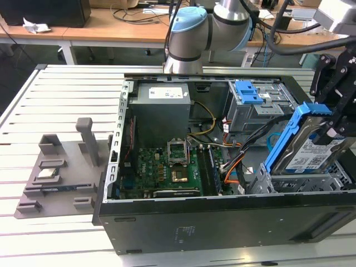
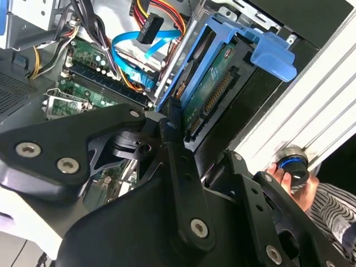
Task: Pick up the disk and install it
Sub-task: 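Insert the disk into the insertion slot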
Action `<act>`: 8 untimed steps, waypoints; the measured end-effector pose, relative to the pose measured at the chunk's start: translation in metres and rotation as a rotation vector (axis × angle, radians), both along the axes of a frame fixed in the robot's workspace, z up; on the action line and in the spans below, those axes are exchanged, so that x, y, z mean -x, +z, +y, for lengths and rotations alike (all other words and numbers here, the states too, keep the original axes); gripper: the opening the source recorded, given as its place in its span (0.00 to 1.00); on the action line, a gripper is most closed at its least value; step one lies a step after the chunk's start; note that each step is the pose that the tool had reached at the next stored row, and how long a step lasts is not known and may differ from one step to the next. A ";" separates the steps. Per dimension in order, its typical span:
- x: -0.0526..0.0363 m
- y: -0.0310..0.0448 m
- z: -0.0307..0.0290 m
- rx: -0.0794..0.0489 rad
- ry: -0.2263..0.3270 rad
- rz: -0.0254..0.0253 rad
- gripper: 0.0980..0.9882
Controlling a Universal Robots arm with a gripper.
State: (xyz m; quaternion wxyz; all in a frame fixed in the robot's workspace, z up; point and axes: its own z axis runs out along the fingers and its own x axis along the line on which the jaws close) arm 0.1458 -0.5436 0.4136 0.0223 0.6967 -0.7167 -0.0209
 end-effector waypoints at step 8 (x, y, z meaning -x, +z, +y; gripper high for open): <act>0.0000 -0.0239 0.0000 0.000 0.000 0.0000 0.30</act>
